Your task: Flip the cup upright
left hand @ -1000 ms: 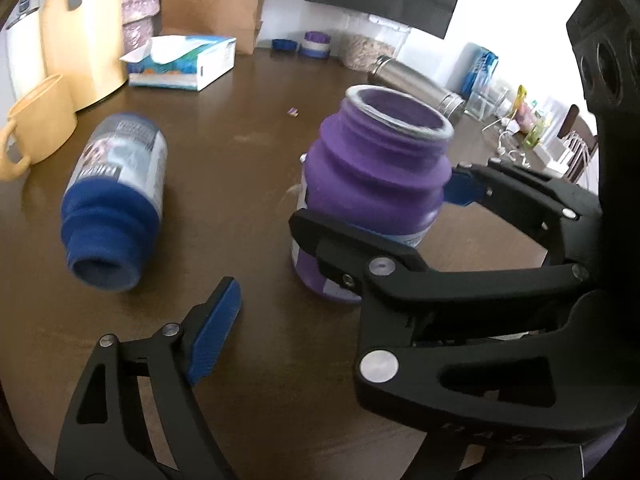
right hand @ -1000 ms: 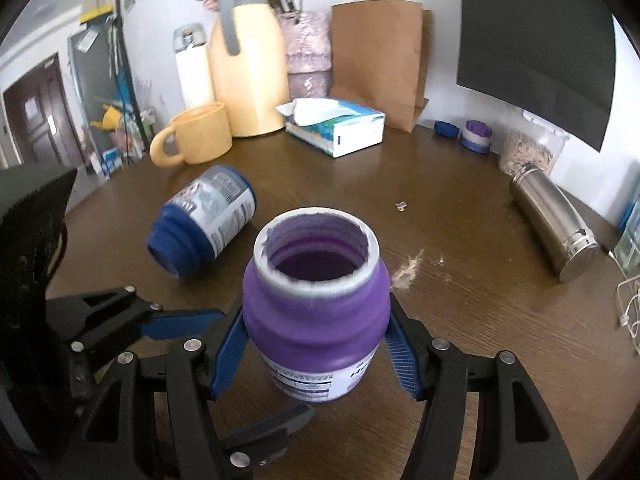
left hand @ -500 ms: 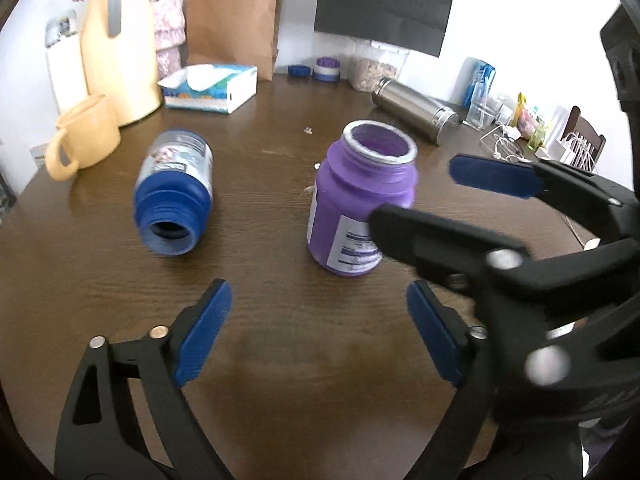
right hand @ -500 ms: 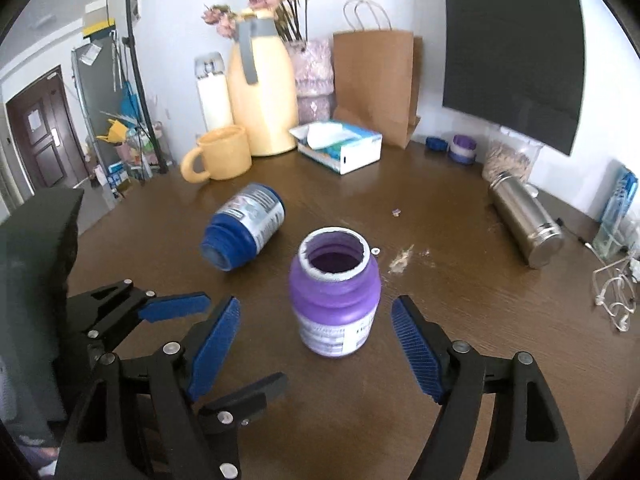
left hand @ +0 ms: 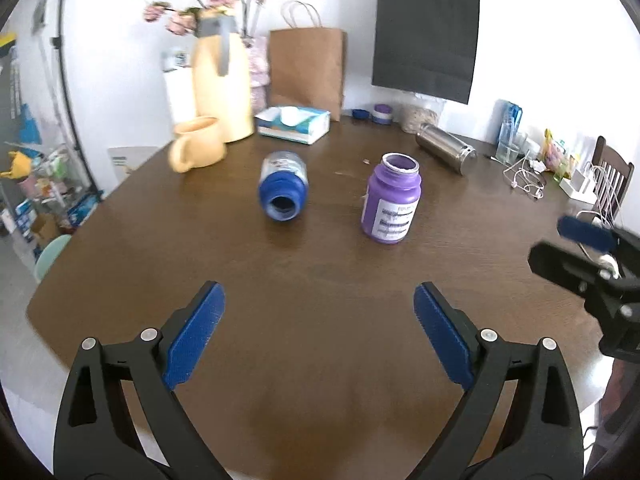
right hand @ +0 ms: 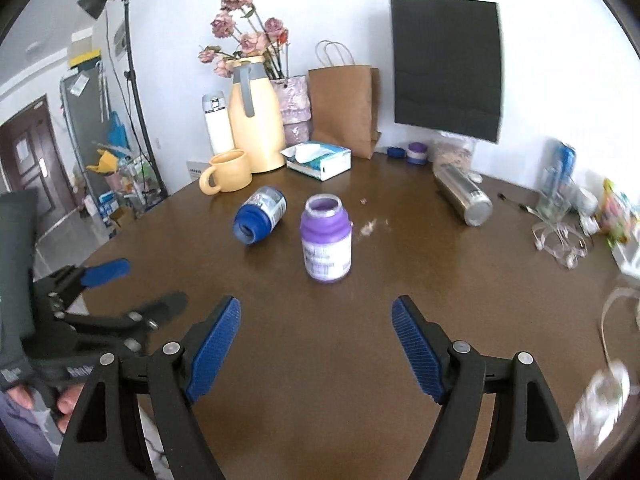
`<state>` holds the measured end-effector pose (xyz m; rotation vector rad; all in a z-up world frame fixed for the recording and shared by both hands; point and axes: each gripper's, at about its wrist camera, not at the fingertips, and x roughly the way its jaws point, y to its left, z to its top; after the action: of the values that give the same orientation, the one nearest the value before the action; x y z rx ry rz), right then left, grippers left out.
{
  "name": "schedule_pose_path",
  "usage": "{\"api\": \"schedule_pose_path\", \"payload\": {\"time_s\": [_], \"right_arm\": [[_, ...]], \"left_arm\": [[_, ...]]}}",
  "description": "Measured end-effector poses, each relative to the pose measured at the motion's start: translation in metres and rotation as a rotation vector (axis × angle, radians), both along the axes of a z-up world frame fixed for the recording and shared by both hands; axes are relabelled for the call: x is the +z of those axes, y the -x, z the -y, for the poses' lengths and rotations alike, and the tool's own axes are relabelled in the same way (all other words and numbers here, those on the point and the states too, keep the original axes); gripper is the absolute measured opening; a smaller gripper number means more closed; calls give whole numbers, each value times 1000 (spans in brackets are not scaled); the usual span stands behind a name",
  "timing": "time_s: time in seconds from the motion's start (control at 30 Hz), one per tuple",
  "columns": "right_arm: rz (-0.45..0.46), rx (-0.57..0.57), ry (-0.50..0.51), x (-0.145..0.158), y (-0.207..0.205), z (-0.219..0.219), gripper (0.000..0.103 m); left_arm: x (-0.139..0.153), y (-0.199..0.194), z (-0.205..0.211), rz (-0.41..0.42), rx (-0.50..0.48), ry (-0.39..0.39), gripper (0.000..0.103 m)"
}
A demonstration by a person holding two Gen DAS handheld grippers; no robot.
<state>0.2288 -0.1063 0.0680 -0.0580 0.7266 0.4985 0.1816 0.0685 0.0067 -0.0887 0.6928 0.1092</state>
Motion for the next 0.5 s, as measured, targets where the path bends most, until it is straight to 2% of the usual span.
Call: {"api": "schedule_pose_path", "payload": {"time_s": [0.07,0.13,0.37,0.5], "right_arm": [[3,1,-45,0,26,9,83],[8,3,-62,0,49,13,83],[51,-30,-79,5,122,30,83],[74,-75,-92,8,158,40,83]], "left_arm": [[8,26,1,19,4,6,96],[13,49,5,43,0,3,103],[20,126,28,109,-32,-65,103],[18,154,40,119,-51,-56,103]]}}
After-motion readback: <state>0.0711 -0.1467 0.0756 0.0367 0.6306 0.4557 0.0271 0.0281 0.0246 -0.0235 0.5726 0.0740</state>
